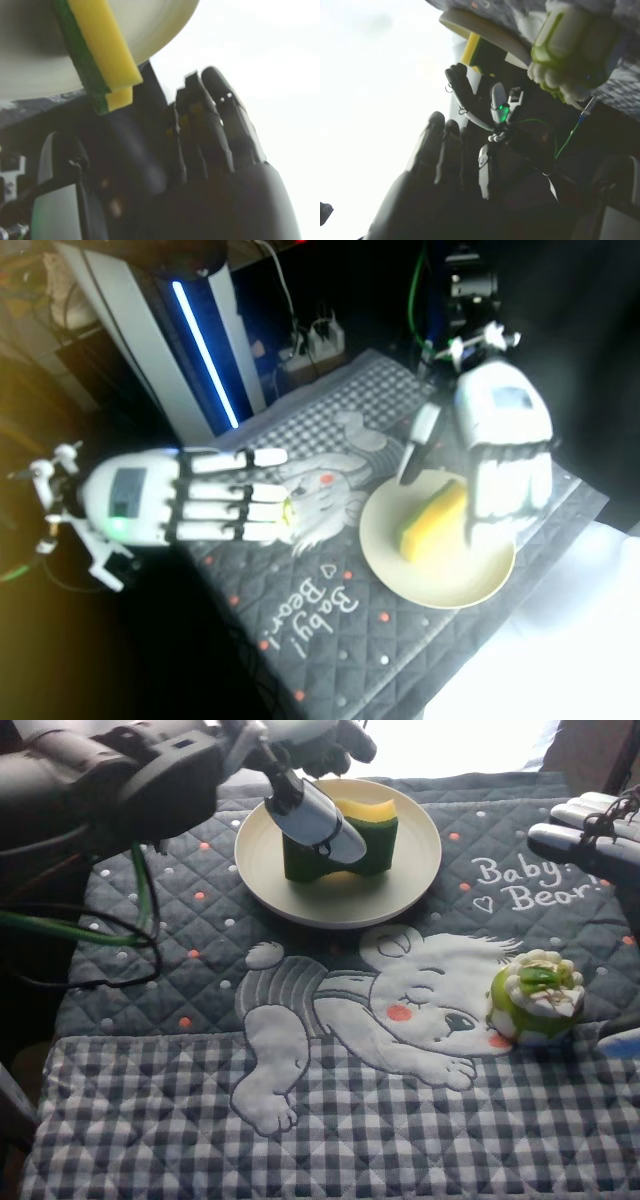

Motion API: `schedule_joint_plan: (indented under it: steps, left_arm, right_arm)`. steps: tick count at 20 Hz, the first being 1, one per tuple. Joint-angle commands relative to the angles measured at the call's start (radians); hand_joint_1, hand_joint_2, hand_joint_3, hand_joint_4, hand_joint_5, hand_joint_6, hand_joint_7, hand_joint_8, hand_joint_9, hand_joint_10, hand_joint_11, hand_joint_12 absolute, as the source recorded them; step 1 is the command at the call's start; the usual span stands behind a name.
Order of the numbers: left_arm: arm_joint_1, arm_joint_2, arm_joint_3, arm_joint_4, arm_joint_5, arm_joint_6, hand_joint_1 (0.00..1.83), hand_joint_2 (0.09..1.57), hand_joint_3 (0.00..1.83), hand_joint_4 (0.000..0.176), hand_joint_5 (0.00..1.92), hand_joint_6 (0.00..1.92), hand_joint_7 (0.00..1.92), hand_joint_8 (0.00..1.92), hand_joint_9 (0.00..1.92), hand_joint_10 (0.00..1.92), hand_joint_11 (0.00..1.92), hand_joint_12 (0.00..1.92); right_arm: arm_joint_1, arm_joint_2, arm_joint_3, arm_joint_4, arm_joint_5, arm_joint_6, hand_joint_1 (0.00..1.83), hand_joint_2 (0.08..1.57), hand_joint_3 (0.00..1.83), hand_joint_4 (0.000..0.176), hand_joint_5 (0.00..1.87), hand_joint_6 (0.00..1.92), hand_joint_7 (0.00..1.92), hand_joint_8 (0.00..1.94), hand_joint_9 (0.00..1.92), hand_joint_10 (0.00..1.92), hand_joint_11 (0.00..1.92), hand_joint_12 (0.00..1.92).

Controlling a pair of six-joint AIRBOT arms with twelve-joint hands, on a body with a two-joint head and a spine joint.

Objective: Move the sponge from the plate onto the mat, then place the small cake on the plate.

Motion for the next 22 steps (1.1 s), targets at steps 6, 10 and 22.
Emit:
schedule_joint_plan:
  steps: [6, 10, 22]
  left_arm:
    - [0.015, -0.033, 0.050, -0.101, -0.025, 0.090, 1.25, 1.15, 0.00, 0.000, 1.05, 0.61, 0.85, 1.42, 0.80, 1.41, 0.67, 1.72]
    - [-0.001, 0.015, -0.022, -0.099, -0.093, 0.090, 1.36, 1.13, 0.00, 0.000, 0.95, 0.87, 0.92, 1.07, 0.85, 1.34, 0.61, 1.20]
    - [0.234, 0.553, -0.604, 0.055, -0.581, -0.074, 1.27, 1.09, 0.00, 0.000, 1.13, 0.45, 1.00, 1.23, 1.00, 1.26, 0.88, 1.64]
  right_arm:
    - [0.016, 0.000, 0.005, 0.031, 0.121, 0.012, 0.75, 0.77, 0.00, 0.174, 0.00, 0.00, 0.00, 0.00, 0.00, 0.00, 0.00, 0.00]
    - [0.016, 0.000, 0.006, 0.031, 0.120, 0.015, 0.70, 0.80, 0.01, 0.163, 0.00, 0.00, 0.00, 0.00, 0.00, 0.00, 0.02, 0.01]
    - [0.016, 0.000, 0.004, 0.046, 0.110, 0.029, 0.85, 0.88, 0.01, 0.176, 0.00, 0.00, 0.00, 0.00, 0.00, 0.00, 0.00, 0.00]
